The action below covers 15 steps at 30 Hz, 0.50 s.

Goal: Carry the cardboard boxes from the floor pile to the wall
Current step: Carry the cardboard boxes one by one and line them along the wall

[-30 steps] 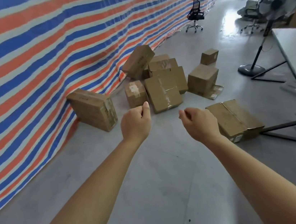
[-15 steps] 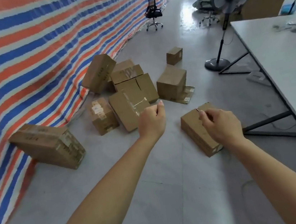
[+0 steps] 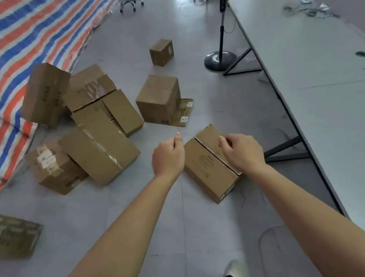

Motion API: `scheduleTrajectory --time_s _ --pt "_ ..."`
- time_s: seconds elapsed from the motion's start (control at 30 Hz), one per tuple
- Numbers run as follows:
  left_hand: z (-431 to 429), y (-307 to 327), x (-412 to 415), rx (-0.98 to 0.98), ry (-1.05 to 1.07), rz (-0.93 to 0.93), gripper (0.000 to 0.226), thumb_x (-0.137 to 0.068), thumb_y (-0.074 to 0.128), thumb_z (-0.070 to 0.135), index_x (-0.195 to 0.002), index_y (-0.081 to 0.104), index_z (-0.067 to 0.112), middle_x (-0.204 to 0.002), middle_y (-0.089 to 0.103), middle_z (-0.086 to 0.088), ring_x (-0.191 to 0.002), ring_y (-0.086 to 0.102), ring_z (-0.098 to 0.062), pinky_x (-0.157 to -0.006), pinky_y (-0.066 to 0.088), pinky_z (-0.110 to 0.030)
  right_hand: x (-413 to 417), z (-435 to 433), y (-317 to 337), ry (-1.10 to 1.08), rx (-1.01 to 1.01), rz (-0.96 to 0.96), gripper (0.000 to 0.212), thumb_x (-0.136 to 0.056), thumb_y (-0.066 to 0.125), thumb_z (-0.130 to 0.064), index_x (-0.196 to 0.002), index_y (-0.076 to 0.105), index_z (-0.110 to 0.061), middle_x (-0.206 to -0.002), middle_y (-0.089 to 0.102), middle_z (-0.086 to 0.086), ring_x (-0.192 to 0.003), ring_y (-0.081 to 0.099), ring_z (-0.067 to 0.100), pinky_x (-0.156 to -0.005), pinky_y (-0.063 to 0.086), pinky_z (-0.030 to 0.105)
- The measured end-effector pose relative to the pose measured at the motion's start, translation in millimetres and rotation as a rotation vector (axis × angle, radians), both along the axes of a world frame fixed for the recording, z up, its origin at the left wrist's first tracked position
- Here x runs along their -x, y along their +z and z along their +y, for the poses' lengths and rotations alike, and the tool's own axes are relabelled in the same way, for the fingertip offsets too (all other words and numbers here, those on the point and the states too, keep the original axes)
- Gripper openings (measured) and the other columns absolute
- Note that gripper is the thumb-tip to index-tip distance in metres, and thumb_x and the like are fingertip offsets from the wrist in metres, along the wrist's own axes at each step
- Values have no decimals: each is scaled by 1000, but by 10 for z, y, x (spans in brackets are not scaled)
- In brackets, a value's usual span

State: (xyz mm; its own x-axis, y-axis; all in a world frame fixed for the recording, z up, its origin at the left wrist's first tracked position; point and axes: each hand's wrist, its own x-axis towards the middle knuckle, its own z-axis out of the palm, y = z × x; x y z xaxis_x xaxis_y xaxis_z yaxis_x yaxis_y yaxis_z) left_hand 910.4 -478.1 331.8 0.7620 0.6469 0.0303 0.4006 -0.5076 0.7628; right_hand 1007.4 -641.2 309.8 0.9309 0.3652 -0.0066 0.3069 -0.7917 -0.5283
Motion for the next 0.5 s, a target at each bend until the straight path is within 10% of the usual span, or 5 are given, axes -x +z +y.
scheduleTrajectory --time_s 0.5 --pt "1227 -1435 -2286 184 -26 347 49 -104 36 36 -61 34 13 -57 40 0 -55 40 -17 -50 21 -32 -2377 1057 -1293 76 332 275 36 -102 44 -39 -86 65 -16 -72 61 -3 -71 56 23 -53 35 30"
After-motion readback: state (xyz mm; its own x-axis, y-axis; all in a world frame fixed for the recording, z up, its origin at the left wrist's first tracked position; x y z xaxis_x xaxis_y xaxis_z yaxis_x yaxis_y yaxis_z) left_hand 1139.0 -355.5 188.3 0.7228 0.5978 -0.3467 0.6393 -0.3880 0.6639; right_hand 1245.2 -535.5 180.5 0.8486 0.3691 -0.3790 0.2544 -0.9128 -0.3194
